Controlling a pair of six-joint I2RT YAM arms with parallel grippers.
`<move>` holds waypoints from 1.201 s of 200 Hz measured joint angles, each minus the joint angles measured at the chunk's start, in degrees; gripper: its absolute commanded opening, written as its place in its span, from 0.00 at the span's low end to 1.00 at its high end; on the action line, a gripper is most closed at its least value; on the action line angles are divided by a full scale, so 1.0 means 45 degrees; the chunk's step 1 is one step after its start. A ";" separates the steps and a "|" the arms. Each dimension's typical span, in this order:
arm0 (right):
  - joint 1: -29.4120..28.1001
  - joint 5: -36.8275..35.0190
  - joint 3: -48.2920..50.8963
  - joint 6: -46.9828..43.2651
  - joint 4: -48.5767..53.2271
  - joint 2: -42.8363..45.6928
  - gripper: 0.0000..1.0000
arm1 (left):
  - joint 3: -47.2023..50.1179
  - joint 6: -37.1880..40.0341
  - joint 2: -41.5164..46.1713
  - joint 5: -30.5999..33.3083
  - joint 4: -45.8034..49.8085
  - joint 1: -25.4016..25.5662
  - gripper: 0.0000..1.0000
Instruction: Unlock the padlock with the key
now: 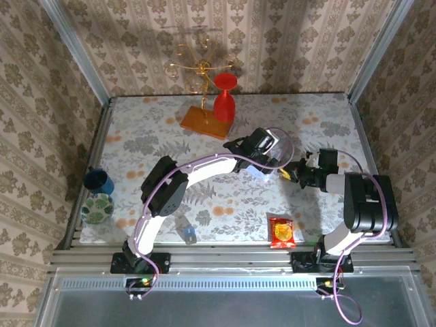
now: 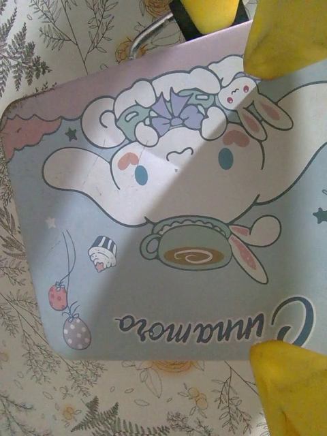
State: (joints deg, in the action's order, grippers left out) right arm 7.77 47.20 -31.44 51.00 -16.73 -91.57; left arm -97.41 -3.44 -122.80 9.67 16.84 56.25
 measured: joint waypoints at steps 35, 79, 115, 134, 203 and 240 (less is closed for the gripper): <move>0.0010 0.0015 0.0121 -0.0233 0.0053 -0.0034 0.00 | 0.0000 0.0641 0.0131 0.0340 0.0219 0.0359 1.00; 0.0233 0.0107 0.0199 -0.0607 0.0228 0.0083 0.00 | 0.0000 0.0971 0.0155 0.0568 0.0301 0.0646 1.00; 0.0617 0.0262 0.0486 -0.0539 0.0427 0.0534 0.00 | -0.0019 0.0986 0.0155 0.0549 0.0316 0.0733 1.00; 0.0695 0.0291 0.0520 -0.0393 0.0466 0.0563 0.00 | -0.0044 0.1015 0.0151 0.0559 0.0403 0.0758 1.00; 0.1005 0.1039 0.0486 -0.0471 0.0636 0.0505 0.00 | -0.0063 0.1015 0.0151 0.0554 0.0500 0.0758 1.00; 0.1379 0.1545 0.0393 -0.1287 0.1355 0.0481 0.00 | -0.0063 0.1015 0.0136 0.0447 0.0505 0.0743 1.00</move>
State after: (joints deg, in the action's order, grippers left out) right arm 13.98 54.15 -29.67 45.21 -10.63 -89.41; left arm -97.69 1.13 -122.19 11.68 19.11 59.59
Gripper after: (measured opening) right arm 0.086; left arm 0.999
